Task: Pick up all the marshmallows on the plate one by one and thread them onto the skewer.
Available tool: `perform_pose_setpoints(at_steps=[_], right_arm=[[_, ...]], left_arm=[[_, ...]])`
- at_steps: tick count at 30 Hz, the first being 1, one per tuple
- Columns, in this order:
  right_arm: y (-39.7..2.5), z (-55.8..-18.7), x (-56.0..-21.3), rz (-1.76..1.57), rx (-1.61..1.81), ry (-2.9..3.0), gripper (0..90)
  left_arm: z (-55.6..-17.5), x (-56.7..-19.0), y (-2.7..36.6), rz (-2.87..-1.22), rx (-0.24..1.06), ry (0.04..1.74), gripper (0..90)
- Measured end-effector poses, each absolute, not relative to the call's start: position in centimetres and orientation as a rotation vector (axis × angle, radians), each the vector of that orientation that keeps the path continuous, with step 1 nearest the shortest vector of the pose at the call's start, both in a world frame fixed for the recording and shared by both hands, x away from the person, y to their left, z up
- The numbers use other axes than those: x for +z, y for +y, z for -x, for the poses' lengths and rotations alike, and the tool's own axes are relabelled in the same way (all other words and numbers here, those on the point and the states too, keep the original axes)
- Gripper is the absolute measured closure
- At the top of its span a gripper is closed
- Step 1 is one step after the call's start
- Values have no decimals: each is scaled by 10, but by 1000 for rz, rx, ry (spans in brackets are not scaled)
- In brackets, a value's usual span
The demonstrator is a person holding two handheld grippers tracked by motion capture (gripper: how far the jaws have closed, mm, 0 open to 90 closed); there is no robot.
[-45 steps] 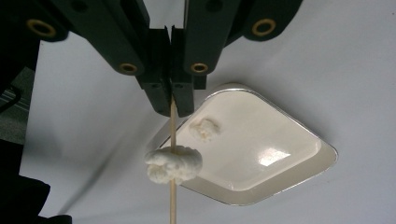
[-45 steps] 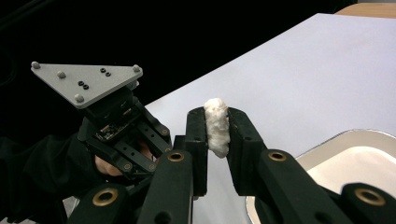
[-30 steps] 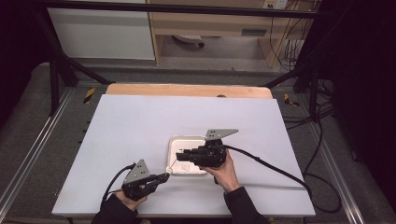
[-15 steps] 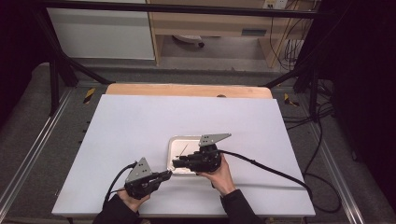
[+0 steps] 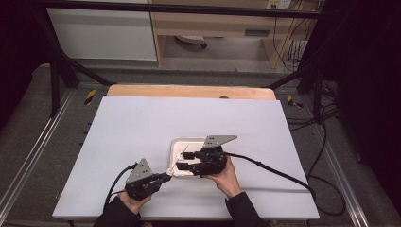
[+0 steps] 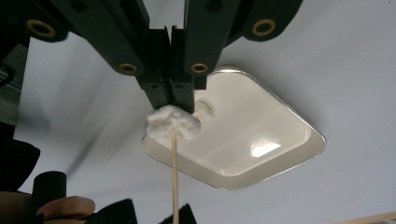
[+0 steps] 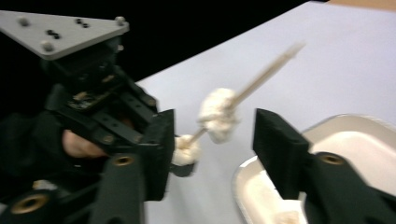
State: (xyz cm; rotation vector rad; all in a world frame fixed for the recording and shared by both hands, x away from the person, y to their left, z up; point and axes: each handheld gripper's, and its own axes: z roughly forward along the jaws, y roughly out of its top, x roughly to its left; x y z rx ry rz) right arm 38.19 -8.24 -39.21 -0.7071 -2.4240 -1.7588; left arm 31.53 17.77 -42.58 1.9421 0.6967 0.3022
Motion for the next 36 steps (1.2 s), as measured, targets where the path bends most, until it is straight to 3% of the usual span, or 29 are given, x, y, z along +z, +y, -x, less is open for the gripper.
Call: perform_pose_setpoints(at_steps=[3,11,15,29,36], right_arm=[[-87,-382,-390,702,-1745,-2439,460],[-90,-383,-394,757,-1723,-2587,297],[-89,-384,-399,793,-1671,-2689,277],[-74,-391,-438,803,-1403,-2885,485],[-71,-396,-446,790,-1346,-2911,536]], left_arm=[[-317,-425,181,-1927,302,708,886],[-316,-425,187,-1919,312,714,886],[-317,-425,191,-1910,308,724,885],[-319,-428,194,-1926,307,737,884],[-320,-430,192,-1935,303,737,884]])
